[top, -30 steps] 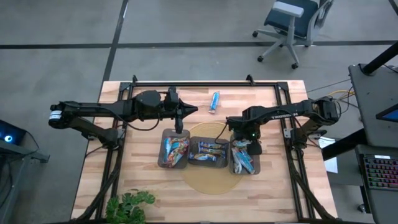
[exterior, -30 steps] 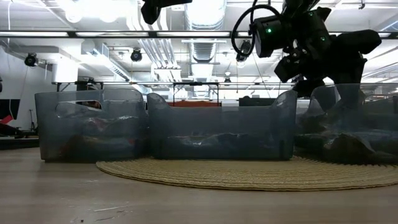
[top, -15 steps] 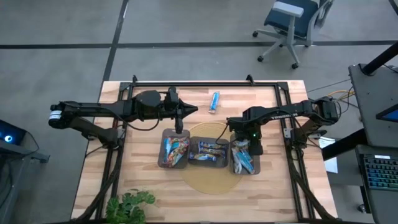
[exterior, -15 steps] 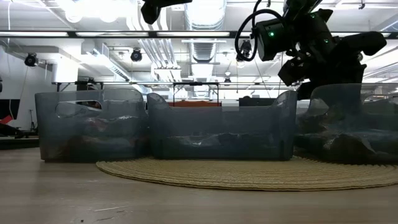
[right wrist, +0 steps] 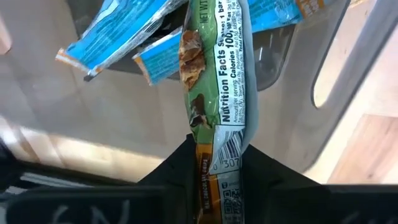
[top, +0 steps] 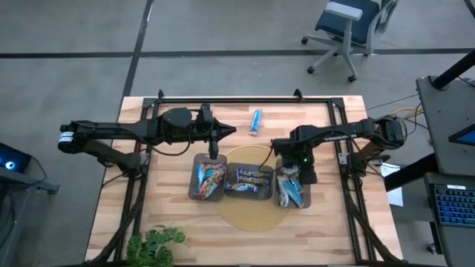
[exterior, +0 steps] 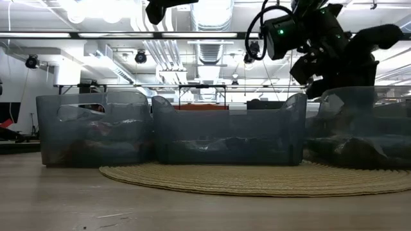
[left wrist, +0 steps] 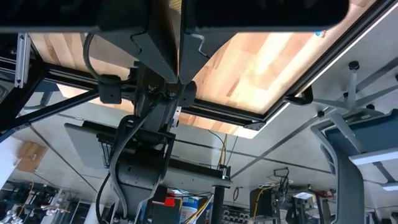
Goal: Pick and place Granola Bars by type
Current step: Put the orange granola bar into the right black bin
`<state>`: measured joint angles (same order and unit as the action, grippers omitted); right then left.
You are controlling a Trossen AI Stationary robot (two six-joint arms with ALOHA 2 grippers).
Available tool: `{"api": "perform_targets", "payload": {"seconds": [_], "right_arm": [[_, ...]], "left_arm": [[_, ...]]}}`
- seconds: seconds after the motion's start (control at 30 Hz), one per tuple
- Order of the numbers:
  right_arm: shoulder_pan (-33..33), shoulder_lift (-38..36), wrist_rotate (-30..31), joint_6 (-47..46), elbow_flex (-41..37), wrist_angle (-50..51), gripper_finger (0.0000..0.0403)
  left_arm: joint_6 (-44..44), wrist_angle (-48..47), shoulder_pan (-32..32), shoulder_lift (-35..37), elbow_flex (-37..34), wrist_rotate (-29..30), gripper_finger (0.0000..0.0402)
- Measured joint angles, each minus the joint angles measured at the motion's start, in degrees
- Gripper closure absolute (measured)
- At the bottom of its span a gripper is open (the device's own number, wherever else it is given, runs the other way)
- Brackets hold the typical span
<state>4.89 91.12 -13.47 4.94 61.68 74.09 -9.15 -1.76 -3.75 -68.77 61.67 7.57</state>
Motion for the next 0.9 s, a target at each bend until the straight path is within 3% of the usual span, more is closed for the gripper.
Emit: {"api": "perform_targets", "payload": {"seconds": [0.27,0.5,0.9], "right_arm": [[-0.46,-1.04,-0.31,4.12,6.9,4.41,0.0339],[-3.39,-1.39,-7.51,10.65,11.99,4.35,0.034],[-11.04,-1.39,-8.51,31.53,12.95,5.22,0.034]], "left_arm": [[0.0,-0.17,0.0,0.02,0.0,0.0,0.0402],[-0.02,-0.46,0.02,0.02,0.0,0.0,0.0402],[0.26,-0.58,0.02,0.02,0.0,0.0,0.0402]]}}
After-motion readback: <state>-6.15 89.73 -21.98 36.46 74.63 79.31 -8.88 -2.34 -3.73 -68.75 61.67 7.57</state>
